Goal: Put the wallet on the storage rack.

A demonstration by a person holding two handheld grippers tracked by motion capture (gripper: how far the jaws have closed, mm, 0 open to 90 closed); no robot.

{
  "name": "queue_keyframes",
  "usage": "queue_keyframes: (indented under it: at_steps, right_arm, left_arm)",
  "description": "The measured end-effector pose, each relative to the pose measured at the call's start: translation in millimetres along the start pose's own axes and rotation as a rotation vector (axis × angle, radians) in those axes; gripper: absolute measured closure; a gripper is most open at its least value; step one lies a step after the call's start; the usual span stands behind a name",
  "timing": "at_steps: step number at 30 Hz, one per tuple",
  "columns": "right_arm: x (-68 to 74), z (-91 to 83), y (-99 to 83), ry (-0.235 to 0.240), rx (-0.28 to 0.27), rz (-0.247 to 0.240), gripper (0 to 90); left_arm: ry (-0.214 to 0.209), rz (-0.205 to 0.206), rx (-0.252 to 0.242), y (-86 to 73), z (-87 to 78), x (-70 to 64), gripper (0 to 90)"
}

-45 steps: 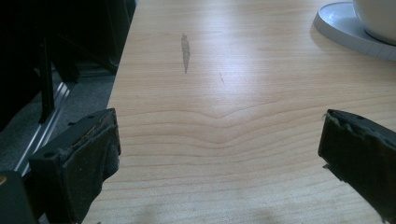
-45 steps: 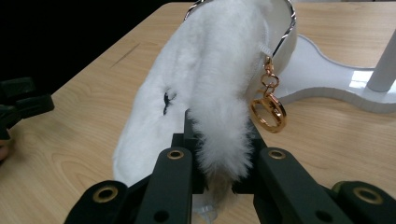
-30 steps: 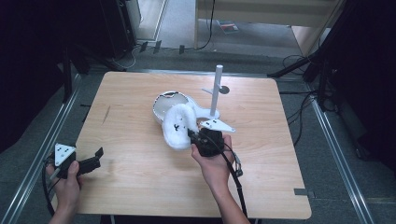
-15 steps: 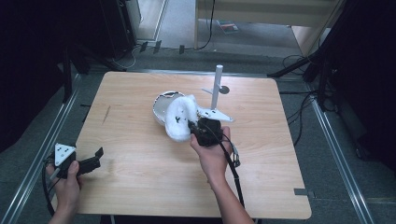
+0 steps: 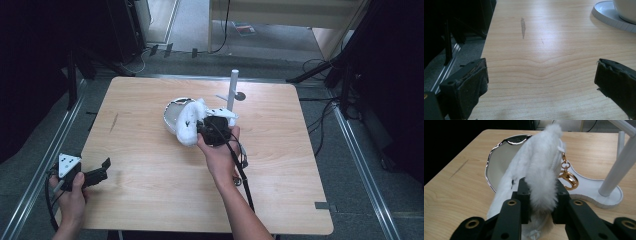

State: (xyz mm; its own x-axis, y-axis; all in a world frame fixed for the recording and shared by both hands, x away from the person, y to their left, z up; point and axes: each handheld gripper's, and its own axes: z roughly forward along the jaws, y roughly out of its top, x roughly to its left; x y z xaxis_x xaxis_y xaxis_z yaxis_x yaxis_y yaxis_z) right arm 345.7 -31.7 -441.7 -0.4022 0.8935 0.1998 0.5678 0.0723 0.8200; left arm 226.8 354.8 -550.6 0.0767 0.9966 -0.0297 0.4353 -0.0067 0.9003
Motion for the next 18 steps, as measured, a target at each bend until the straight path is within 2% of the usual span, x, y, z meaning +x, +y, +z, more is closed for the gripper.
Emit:
queue_keyframes:
  at_steps: [3,5,10,11,12,14,18]
  right_arm:
    - [1.7,3.3,0.2,-0.007,-0.007,-0.004,71.7]
    - [2.4,7.0,1.6,-0.023,-0.029,0.001,68.0]
    - [4.4,12.5,4.1,-0.050,-0.049,-0.008,67.2]
    - [7.7,15.4,6.0,-0.067,-0.061,-0.041,69.5]
    - [7.7,15.4,6.0,-0.067,-0.061,-0.041,69.5]
    - [11.8,19.9,8.7,-0.094,-0.067,-0.075,73.6]
    - [13.5,24.9,11.6,-0.103,-0.043,-0.084,77.5]
  left_arm:
    - [0.001,0.001,0.001,0.1,-0.1,0.0,0.0]
    - [0.001,0.001,0.002,0.1,-0.1,0.0,0.0]
    - [0.002,0.000,0.003,0.1,0.0,0.0,0.0]
    - [0.002,0.000,0.003,0.1,0.2,-0.1,0.0]
    - [0.002,0.000,0.003,0.1,0.2,-0.1,0.0]
    - [0.003,0.000,0.005,0.2,0.1,-0.3,0.0]
    - [0.003,-0.001,0.003,0.1,0.2,-0.2,0.0]
